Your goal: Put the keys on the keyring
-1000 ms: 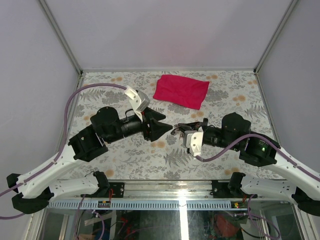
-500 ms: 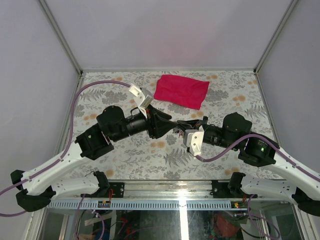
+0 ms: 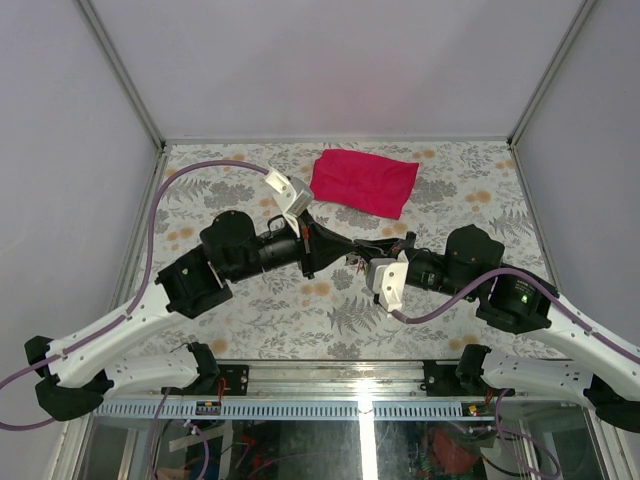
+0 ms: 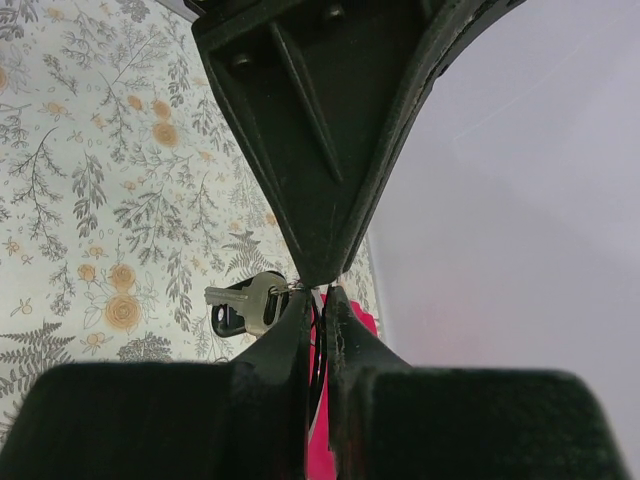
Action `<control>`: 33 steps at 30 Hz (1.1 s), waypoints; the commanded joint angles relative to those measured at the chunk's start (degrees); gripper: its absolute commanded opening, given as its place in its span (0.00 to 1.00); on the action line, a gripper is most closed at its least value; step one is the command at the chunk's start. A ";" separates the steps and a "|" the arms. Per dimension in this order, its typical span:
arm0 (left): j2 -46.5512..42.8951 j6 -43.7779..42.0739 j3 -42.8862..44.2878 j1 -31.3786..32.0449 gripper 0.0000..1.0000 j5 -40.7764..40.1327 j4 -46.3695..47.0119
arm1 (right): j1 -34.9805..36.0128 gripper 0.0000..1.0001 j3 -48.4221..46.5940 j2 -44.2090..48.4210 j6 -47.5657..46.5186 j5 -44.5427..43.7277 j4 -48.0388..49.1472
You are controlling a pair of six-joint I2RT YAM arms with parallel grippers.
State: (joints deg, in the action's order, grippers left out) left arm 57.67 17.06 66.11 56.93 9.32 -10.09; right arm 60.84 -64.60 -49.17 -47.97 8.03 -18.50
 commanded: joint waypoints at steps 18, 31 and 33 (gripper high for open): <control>0.77 -6.24 5.81 -0.23 0.00 1.42 -5.11 | -0.01 0.45 0.08 7.75 11.06 5.74 0.65; -2.45 -14.34 6.26 -0.24 0.00 12.76 -7.07 | -0.02 0.48 10.00 15.16 26.74 -6.65 7.48; -3.11 -15.55 6.44 -0.26 0.00 15.54 -7.49 | -0.02 0.48 12.07 16.32 29.70 -7.38 9.36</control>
State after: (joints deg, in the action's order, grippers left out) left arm 57.21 5.65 69.47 56.88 17.65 -19.55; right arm 60.82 -55.83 -34.61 -26.50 5.34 -15.55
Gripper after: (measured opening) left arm 0.022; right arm 0.480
